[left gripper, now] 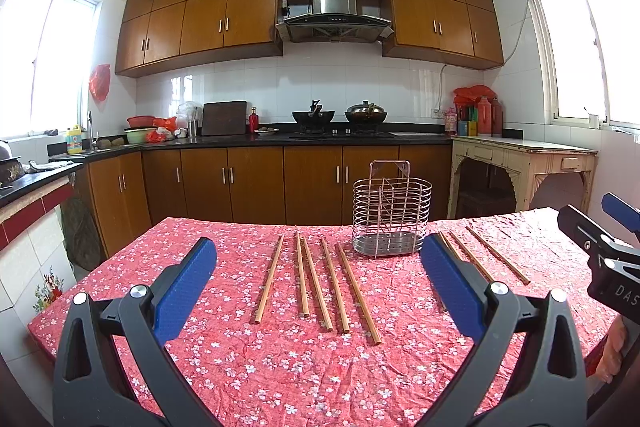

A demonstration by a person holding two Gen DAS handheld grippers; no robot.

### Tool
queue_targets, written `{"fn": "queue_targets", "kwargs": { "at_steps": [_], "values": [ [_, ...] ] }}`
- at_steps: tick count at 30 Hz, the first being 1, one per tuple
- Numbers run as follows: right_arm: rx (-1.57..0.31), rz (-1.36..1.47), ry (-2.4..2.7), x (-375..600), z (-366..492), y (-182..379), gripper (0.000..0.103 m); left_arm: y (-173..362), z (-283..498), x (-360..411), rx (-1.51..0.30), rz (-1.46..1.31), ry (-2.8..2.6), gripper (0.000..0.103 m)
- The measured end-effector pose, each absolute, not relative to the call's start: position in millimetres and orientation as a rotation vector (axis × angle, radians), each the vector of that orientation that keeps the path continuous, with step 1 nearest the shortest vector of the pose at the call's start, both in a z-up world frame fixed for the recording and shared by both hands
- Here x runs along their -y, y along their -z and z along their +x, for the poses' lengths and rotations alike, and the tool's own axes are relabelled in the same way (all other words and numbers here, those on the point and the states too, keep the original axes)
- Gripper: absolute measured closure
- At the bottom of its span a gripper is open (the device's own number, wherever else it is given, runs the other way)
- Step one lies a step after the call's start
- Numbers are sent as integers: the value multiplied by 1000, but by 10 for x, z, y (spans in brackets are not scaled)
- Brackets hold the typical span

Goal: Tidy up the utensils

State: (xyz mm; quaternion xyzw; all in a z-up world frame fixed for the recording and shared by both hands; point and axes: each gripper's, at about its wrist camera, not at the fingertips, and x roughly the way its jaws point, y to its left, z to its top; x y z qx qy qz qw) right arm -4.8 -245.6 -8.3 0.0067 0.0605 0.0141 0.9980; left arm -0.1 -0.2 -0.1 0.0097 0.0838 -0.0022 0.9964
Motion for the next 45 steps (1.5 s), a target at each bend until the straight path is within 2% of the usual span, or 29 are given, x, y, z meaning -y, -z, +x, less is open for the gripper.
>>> {"fn": "queue_targets", "kwargs": {
  "at_steps": [45],
  "values": [
    [-126, 19, -29, 2455, -6, 139, 4, 1, 25, 8, -173, 20, 5, 2]
  ]
}}
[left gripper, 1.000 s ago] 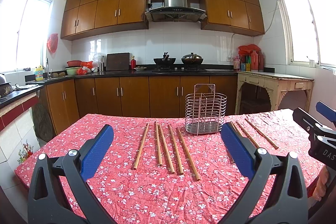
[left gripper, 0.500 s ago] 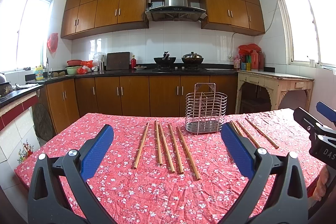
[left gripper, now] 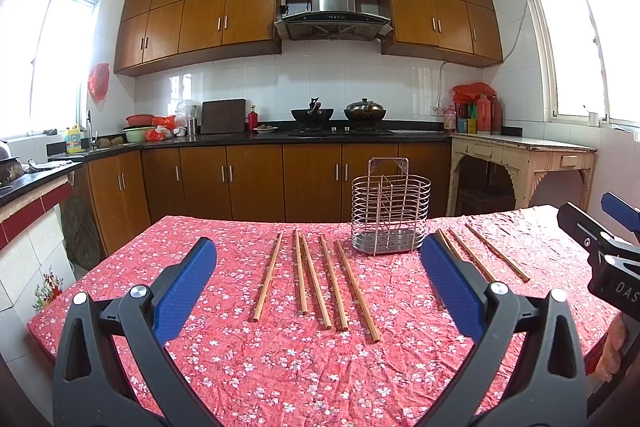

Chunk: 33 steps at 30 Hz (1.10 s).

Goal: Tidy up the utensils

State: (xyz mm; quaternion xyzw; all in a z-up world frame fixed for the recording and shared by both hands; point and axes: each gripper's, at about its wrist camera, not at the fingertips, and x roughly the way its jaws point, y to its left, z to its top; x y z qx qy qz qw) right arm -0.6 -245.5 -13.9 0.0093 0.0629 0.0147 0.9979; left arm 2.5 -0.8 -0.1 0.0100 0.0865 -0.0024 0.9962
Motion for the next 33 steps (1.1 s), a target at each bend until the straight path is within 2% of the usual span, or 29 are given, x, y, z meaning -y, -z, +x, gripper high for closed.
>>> {"fn": "queue_targets", "kwargs": {
  "at_steps": [25, 33],
  "values": [
    [-132, 27, -27, 2471, 9, 175, 4, 78, 70, 63, -176, 21, 4, 2],
    [-177, 44, -14, 2538, 151, 222, 4, 320, 168, 150, -206, 12, -26, 2]
  ]
}}
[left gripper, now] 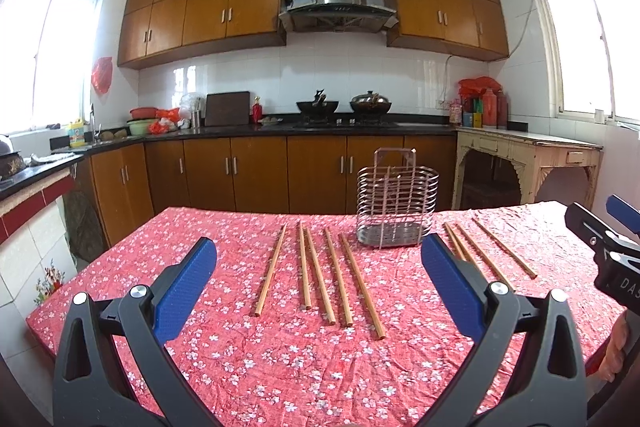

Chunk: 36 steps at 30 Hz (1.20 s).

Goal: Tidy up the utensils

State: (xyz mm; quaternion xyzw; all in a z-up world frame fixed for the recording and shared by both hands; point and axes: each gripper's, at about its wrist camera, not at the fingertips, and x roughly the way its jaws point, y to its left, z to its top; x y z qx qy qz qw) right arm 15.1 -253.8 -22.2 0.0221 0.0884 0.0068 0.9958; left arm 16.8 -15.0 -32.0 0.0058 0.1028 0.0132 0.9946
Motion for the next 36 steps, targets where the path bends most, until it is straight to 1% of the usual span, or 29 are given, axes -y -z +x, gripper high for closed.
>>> {"fn": "queue_targets", "kwargs": {
  "at_steps": [9, 11, 13, 16, 17, 18, 19, 21, 23, 25, 27, 28, 30, 32, 35, 36],
  "values": [
    [-456, 171, 105, 3158, 920, 493, 4, 476, 705, -248, -414, -38, -40, 2],
    [-527, 179, 124, 3296, 1142, 583, 6, 493, 902, -388, -471, -23, -78, 2],
    [-597, 177, 133, 3413, 1361, 673, 24, 495, 1070, -504, -516, -17, -93, 2],
    [-708, 154, 144, 3550, 1715, 842, 39, 543, 1313, -662, -578, -1, -90, 2],
    [-729, 150, 147, 3581, 1798, 899, 47, 580, 1413, -714, -609, 11, -92, 4],
    [-759, 145, 147, 3612, 1900, 973, 51, 604, 1474, -736, -629, 17, -91, 9],
    [-790, 147, 149, 3640, 1982, 1046, 55, 653, 1559, -763, -655, 23, -87, 13],
    [-838, 160, 139, 3658, 2092, 1162, 59, 767, 1700, -832, -727, 21, -85, 24],
    [-871, 161, 139, 3643, 2164, 1255, 61, 876, 1787, -870, -784, -2, -68, 32],
    [-895, 145, 141, 3621, 2198, 1342, 66, 952, 1855, -866, -821, -12, -55, 37],
    [-888, 123, 149, 3593, 2220, 1362, 69, 1013, 1898, -847, -841, 2, -49, 44],
    [-886, 118, 151, 3591, 2242, 1372, 72, 1035, 1911, -831, -850, 6, -43, 46],
    [-885, 120, 151, 3590, 2238, 1381, 75, 1080, 1927, -808, -872, 6, -27, 54],
    [-884, 119, 151, 3598, 2252, 1380, 76, 1120, 1959, -789, -894, -1, -9, 59],
    [-880, 117, 152, 3623, 2220, 1351, 78, 1130, 1938, -738, -890, 22, -12, 62],
    [-880, 117, 151, 3619, 2222, 1354, 80, 1128, 1951, -712, -891, 23, -12, 65]
  ]
}}
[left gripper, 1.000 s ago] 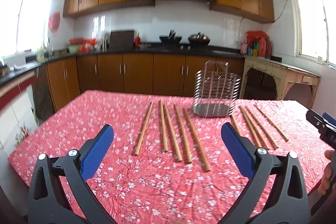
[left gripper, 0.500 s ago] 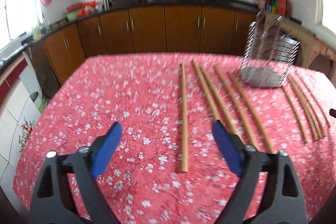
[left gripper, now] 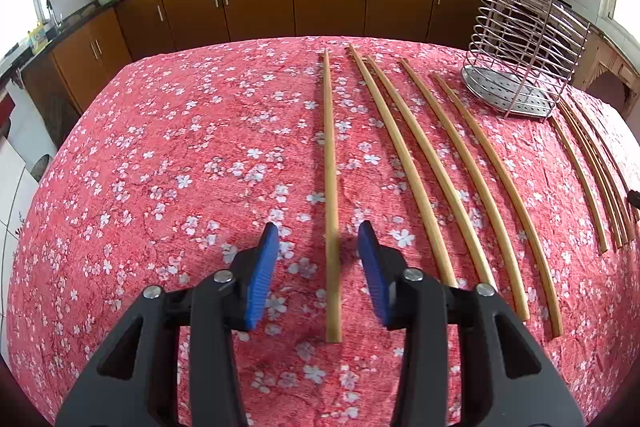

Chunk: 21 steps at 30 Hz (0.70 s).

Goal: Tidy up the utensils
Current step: 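Lower the left gripper onto one chopstick while the right gripper grasps another chopstick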

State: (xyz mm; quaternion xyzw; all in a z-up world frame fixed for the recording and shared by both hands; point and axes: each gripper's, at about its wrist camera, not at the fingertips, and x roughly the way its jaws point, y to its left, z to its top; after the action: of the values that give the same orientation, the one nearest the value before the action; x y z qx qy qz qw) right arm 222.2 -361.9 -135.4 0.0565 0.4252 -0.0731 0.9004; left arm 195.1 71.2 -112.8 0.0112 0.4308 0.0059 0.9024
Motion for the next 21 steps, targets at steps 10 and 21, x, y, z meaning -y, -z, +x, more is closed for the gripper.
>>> {"fn": "queue_targets", "kwargs": {
  "at_steps": [10, 21],
  "values": [
    [-878, 107, 144, 3585, 2218, 1322, 95, 1084, 1905, -633, -893, 22, -9, 96],
    [-701, 56, 148, 3541, 1820, 795, 95, 538, 1609, -713, -728, 24, -3, 96]
  ]
}}
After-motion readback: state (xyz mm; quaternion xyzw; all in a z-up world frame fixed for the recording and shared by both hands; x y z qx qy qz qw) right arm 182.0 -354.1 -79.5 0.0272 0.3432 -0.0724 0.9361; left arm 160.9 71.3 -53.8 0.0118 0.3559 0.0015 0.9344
